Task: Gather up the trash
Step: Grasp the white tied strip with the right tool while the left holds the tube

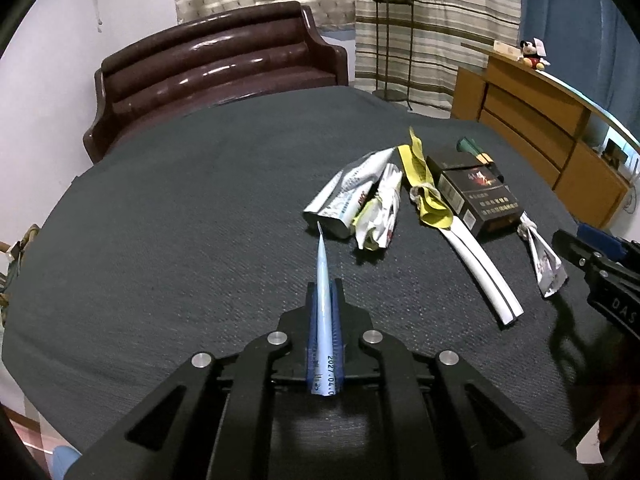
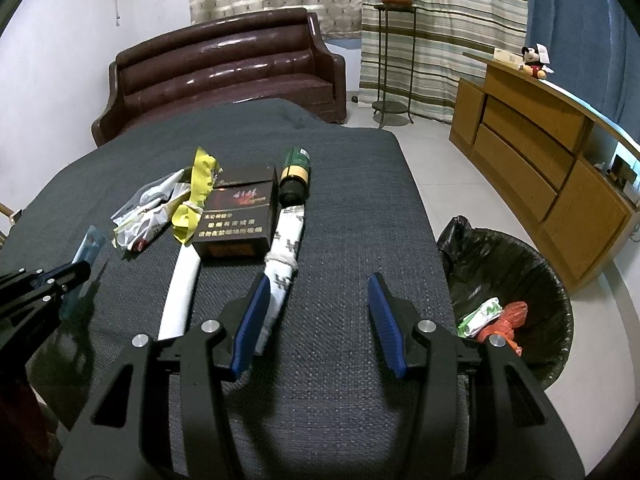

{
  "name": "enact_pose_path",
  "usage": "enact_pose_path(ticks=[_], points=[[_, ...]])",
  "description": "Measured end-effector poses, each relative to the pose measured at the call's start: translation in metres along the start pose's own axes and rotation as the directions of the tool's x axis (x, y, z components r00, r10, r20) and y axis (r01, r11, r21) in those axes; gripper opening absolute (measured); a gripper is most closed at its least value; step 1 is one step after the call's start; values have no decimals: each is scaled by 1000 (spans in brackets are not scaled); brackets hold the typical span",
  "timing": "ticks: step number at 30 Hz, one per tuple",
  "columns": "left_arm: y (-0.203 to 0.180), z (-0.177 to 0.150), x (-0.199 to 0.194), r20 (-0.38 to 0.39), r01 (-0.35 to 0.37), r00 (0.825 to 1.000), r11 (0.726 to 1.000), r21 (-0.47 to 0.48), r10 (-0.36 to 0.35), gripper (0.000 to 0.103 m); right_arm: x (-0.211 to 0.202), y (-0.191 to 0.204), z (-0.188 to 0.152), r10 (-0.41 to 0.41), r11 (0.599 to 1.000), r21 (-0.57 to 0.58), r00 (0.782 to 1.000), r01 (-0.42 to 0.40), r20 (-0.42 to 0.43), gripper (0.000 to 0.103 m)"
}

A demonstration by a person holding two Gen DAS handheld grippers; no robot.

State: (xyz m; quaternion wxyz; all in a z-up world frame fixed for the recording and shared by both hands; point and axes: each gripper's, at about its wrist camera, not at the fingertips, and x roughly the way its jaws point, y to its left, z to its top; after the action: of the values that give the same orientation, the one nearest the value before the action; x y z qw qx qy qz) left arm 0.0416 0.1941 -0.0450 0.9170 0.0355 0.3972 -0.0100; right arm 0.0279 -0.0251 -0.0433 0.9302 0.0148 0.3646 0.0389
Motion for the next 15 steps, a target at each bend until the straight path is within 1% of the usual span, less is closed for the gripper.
enact_pose_path(ticks=[4, 7, 9, 11, 12, 13, 14, 15], points=[[1, 3, 1, 5, -12, 1000, 1000, -8, 12, 7, 0, 7, 3, 9, 1000, -24, 1000, -9, -1, 50], [1, 5, 3, 7, -20, 1000, 1000, -10, 20, 7, 8, 13, 1, 1, 999, -47, 999, -3, -36, 50], [1, 5, 3, 8, -21, 1000, 1000, -13, 21, 7, 12, 16, 0, -7, 998, -59, 998, 3, -59, 48], [1, 6, 4, 6, -21, 1000, 1000, -15, 21, 7, 14, 18, 0, -8, 998, -63, 997, 3, -75, 39], [0, 6, 4, 3, -20, 1000, 1000, -16, 20, 7, 15, 18, -1, -5, 998, -63, 996, -1, -87, 30], [0, 6, 5, 1, -18, 1000, 1000, -17, 18, 7, 15, 17, -1, 4, 998, -62, 996, -10, -92, 27], [-1, 6, 5, 1, -16, 1000, 1000, -17, 16, 7, 15, 18, -1, 10, 998, -61, 996, -15, -92, 26], [-2, 5, 4, 1, -15, 1000, 1000, -17, 15, 7, 14, 19, -1, 11, 998, -67, 996, -17, -92, 21]])
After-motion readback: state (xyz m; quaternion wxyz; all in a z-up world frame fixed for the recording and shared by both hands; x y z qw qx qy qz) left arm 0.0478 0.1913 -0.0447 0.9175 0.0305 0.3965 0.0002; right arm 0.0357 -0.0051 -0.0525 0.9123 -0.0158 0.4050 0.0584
